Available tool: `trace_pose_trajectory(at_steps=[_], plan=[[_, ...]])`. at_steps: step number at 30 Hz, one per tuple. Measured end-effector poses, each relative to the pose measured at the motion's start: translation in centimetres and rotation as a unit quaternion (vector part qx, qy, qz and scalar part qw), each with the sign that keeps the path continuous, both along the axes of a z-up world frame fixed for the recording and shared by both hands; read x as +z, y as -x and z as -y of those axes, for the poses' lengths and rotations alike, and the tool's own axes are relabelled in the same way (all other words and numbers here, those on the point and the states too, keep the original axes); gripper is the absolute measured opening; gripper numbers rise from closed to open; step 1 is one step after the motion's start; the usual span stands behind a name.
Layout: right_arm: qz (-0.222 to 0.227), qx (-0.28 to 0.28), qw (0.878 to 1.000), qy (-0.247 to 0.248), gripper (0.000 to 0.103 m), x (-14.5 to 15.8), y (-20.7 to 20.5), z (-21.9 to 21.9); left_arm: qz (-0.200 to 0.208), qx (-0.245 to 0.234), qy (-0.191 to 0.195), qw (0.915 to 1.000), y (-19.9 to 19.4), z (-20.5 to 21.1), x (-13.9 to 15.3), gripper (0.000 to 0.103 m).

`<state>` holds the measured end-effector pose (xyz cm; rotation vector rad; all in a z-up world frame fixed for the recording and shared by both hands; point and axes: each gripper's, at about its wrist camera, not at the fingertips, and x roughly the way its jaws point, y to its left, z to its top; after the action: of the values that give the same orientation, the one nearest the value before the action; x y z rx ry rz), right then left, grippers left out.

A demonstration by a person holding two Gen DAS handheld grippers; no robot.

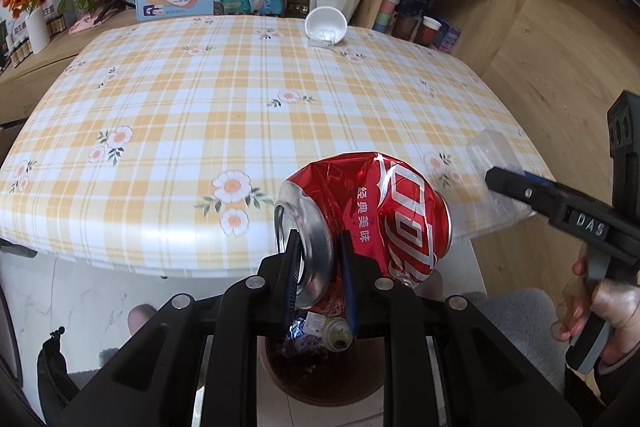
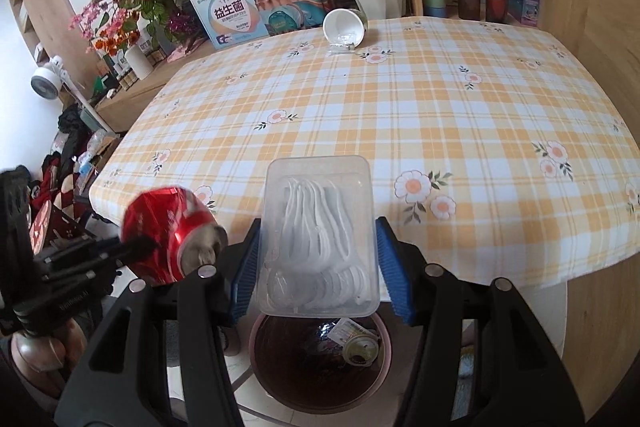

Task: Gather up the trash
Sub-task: 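Open the left tool over the bin to drop the red can, then open the right tool over the bin to drop the clear box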

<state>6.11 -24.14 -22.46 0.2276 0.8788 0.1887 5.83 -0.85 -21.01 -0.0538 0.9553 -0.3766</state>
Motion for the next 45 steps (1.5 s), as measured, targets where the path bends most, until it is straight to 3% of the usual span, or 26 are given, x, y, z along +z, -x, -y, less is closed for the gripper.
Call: trace_pose_trajectory(at_steps=[19, 21, 23, 29, 37, 45], plan=[[0.005, -0.008, 1.0, -0.006, 0.056, 0.5, 2.4, 0.6, -0.064, -0.05, -0.007, 0.9967, 2.8, 2.2, -4.5, 0.019], [0.005, -0.006, 1.0, -0.004, 0.056, 0.4, 2.5, 0.4, -0.069, -0.055, -0.004, 0.9961, 2.9, 2.4, -4.7, 0.027], [0.004, -0.004, 1.0, 0.001, 0.056, 0.4, 2.5, 0.3, -0.063, -0.055, 0.007, 0.9965, 2.9, 2.2, -4.5, 0.064], [-0.001, -0.002, 1.0, 0.003, 0.056, -0.1, 2.9, 0.2, -0.009, -0.019, 0.004, 0.9998, 2.9, 0.4, -2.1, 0.086], [-0.028, 0.029, 0.999, 0.018, 0.056, -2.3, 4.2, -1.8, 0.061, 0.056, -0.006, 0.9965, 2.6, -3.0, 1.9, 0.096], [-0.054, 0.051, 0.997, 0.029, 0.056, -4.2, 5.0, -3.5, 0.088, 0.095, -0.014, 0.9915, 2.6, -5.5, 3.3, 0.097]])
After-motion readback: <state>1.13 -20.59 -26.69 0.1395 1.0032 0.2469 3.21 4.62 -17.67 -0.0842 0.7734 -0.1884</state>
